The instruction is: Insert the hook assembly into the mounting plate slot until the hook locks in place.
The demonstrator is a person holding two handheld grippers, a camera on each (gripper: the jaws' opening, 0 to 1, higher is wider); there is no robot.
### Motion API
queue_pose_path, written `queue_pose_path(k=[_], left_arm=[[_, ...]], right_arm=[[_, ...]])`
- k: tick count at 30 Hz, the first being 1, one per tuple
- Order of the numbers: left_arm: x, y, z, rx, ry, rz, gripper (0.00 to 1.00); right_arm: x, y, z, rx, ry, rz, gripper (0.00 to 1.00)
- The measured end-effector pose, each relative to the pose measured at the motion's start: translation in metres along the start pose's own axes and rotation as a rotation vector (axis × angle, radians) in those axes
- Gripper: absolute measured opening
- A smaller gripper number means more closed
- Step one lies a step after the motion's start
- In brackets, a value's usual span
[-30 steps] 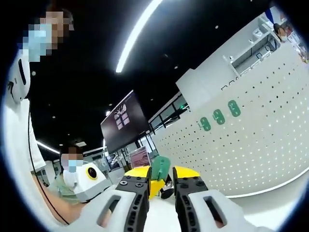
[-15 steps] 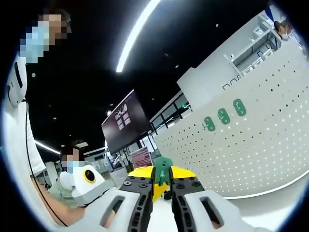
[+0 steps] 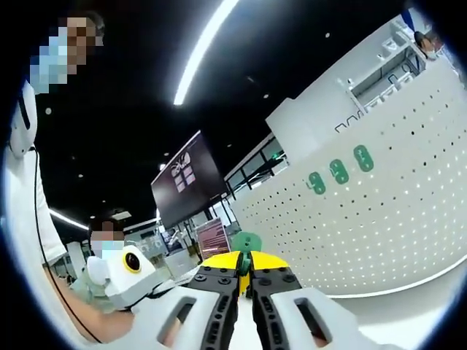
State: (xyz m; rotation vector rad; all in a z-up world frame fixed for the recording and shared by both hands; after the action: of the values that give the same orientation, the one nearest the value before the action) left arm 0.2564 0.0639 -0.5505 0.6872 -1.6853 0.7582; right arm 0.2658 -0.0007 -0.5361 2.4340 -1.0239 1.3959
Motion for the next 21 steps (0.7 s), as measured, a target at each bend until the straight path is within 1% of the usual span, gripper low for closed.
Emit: queue_pose_path(k=[7, 8, 11, 14, 16, 18, 21], left_arm=[[-0.0005, -0.0002, 0.0, 0.001, 0.001, -0.001, 0.01], [-0.0006, -0.0004, 0.0005, -0.002, 0.002, -0.001, 0.01], [0.0007, -0.0009, 0.0006, -0.002, 0.003, 0.008, 0.01], [0.0, -0.002, 0.0013, -0.006, 0.008, 0.008, 0.01], [0.0006, -0.0026, 0.0016, -0.007, 0.003, 0.01, 0.01], [-0.0006, -0.0035, 0.0023, -0.017, 0.011, 0.005, 0.01], [-0.0012, -0.0038, 0.0028, -0.021, -0.001, 0.005, 0.02]], right_arm=[[-0.0006, 0.0, -0.0003, -0.012, 0.007, 0.006, 0.02], [0.0005, 0.0007, -0.001, -0.019, 0.057, 0.012, 0.01], [0.0006, 0.0011, -0.0017, -0.011, 0.014, 0.022, 0.01], [0.0017, 0.0022, -0.0013, -0.025, 0.045, 0.017, 0.0], [0.0021, 0.0026, -0.0009, -0.019, 0.023, 0.024, 0.0], [0.0018, 0.0036, -0.0001, -0.027, 0.038, 0.02, 0.0], [0.0015, 0.004, 0.0, -0.024, 0.03, 0.017, 0.0]])
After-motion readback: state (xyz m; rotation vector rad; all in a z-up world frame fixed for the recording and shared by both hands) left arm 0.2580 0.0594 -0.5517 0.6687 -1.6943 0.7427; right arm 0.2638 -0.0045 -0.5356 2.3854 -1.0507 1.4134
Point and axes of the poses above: the point that each gripper's makers call its tool centre point, and the gripper's own axes: y roughly backward along the fingers, z roughly to its right, x roughly out of its top, the point moved 4 cm from there along y, roughly backward along the fingers, and after that the axes turned 9 degrees about -y, right-handed, at the moved point
